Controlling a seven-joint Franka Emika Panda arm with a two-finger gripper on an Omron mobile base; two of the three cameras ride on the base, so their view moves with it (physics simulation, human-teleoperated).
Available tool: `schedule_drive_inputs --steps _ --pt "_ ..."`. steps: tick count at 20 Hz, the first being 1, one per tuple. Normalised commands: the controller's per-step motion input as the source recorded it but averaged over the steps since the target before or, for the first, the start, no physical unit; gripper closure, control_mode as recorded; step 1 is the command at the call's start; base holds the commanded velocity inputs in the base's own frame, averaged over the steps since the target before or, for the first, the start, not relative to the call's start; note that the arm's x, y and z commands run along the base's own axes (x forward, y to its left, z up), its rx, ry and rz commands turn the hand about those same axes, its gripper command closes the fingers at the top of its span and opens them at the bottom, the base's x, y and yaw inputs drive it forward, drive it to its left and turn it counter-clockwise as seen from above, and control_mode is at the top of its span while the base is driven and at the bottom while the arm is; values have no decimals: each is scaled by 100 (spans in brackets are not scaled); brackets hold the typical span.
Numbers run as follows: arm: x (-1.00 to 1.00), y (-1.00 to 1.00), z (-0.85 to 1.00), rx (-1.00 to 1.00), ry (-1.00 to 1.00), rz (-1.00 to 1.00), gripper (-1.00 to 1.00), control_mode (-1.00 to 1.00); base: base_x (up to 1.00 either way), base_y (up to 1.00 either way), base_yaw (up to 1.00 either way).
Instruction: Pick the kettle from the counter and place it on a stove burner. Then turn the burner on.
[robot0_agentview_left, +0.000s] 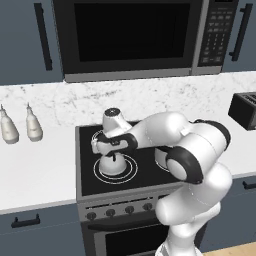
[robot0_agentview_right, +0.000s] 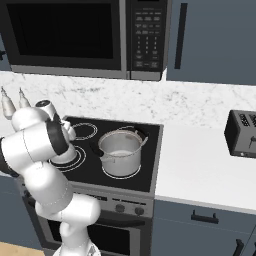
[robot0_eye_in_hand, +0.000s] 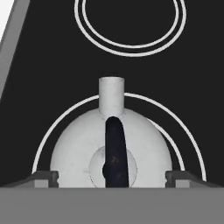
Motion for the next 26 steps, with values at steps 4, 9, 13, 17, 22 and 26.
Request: schedule_drive_inputs --steps 4,9,13,17,22,26 --pt "-8 0 54 0 0 -1 -100 -100 0 0 0" --pt "-23 0 56 0 0 -1 -100 -100 0 0 0" --pt "-66 0 14 0 0 -4 -100 -100 0 0 0" --pt "-98 6 0 0 -5 -8 -100 -100 0 0 0" --pt "-94 51 0 0 -9 -12 -100 -100 0 0 0" --pt "-86 62 -13 -1 -3 -12 -100 -100 0 0 0"
